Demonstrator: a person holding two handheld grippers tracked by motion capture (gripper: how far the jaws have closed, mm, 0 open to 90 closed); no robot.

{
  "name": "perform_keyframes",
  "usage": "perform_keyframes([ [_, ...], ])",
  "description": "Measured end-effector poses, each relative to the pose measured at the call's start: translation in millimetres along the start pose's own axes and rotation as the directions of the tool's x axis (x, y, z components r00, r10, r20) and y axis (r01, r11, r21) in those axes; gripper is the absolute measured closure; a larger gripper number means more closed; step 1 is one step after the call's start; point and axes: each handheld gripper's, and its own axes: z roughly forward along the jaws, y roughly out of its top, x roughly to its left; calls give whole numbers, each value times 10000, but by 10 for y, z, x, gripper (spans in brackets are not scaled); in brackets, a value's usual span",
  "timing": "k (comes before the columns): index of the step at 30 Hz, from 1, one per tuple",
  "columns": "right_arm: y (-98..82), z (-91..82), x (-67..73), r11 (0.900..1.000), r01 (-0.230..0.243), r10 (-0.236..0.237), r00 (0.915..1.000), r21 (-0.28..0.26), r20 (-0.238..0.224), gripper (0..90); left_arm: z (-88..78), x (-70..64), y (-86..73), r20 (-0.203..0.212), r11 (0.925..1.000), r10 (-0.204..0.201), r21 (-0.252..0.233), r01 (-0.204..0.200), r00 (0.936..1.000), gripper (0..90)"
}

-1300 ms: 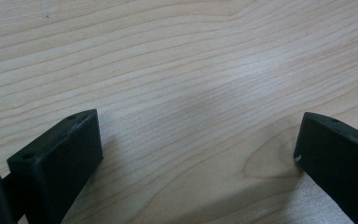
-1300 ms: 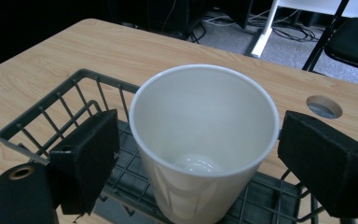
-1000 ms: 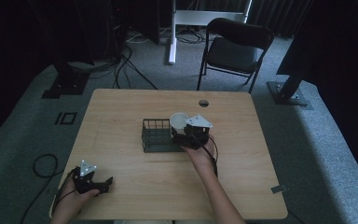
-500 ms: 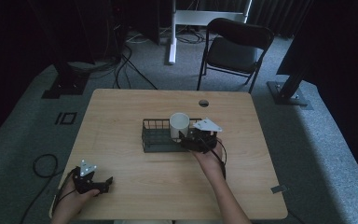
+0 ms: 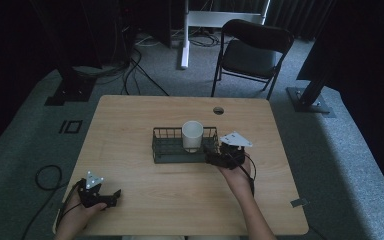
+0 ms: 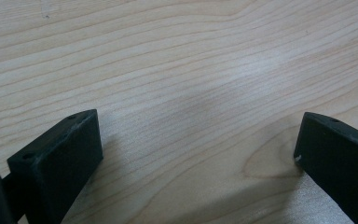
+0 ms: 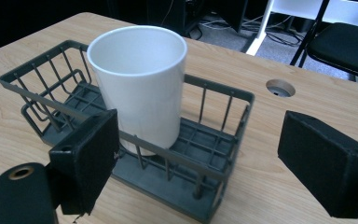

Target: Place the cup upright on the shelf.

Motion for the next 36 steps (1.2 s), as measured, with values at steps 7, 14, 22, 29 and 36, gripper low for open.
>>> perform_keyframes([
  [7,-126,-83,-121,9999,-100,100,9999,-8,78,125,-1,0,0,4,10000,2,13,-2,10000,12],
  [14,-269,-155,-244,9995,-302,304,9992,-101,262,125,0,0,-1,3,10000,6,2,-6,10000,12],
  [22,-470,-212,-377,9995,-311,307,9985,86,445,125,0,1,0,2,10000,19,11,-19,10000,13],
  [29,-644,-271,-516,9988,-456,444,9974,200,575,125,-1,1,0,1,10000,23,14,-23,10000,12],
  [36,-820,-328,-645,9979,-573,543,9944,302,911,125,-1,1,0,3,10000,21,15,-21,10000,12],
])
